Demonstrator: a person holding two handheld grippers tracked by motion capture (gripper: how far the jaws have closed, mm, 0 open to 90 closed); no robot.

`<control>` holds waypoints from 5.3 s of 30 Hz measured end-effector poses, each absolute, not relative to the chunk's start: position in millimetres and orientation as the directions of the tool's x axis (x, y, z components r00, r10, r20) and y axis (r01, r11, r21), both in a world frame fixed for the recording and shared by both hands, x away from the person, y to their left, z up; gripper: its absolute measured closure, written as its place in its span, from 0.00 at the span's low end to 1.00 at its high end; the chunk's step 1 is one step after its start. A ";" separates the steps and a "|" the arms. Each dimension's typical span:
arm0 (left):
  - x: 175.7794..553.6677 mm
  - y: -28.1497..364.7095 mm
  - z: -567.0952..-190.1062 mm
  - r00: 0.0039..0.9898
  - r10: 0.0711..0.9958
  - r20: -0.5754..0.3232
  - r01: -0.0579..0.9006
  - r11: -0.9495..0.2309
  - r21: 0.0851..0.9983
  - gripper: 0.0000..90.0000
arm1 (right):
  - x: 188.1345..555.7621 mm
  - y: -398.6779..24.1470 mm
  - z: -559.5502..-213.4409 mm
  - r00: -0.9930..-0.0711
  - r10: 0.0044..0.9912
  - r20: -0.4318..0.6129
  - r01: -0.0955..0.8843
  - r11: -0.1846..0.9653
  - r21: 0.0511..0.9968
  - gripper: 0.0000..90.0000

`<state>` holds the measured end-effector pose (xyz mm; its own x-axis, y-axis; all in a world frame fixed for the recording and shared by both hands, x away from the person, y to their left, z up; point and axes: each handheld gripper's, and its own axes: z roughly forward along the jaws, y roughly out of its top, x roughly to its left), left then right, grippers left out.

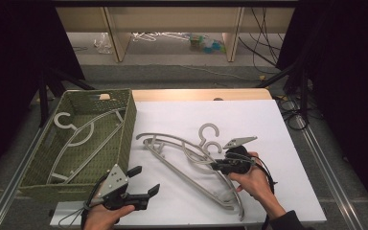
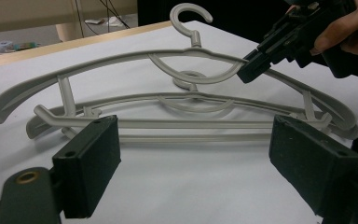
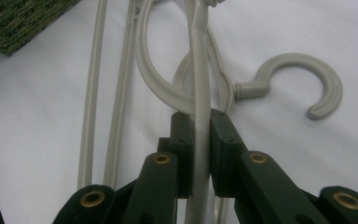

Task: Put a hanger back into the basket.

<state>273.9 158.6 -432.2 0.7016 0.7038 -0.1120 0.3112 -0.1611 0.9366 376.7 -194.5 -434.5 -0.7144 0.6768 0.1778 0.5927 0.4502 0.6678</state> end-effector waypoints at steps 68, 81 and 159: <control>345.4 69.8 -414.4 0.916 0.376 -0.136 0.327 -0.507 0.797 0.54 | 334.6 -202.8 -405.6 -0.951 0.304 0.049 0.259 0.703 0.663 0.92; 346.3 57.9 -416.8 0.943 0.322 -0.087 0.271 -0.586 0.764 0.76 | 333.9 -201.6 -405.7 -0.963 0.268 0.031 0.224 0.728 0.649 0.92; 406.2 241.9 -273.8 0.612 0.786 -0.085 0.415 -0.227 0.881 0.90 | 331.3 -228.9 -405.2 -0.781 0.608 0.143 0.459 0.403 0.792 0.25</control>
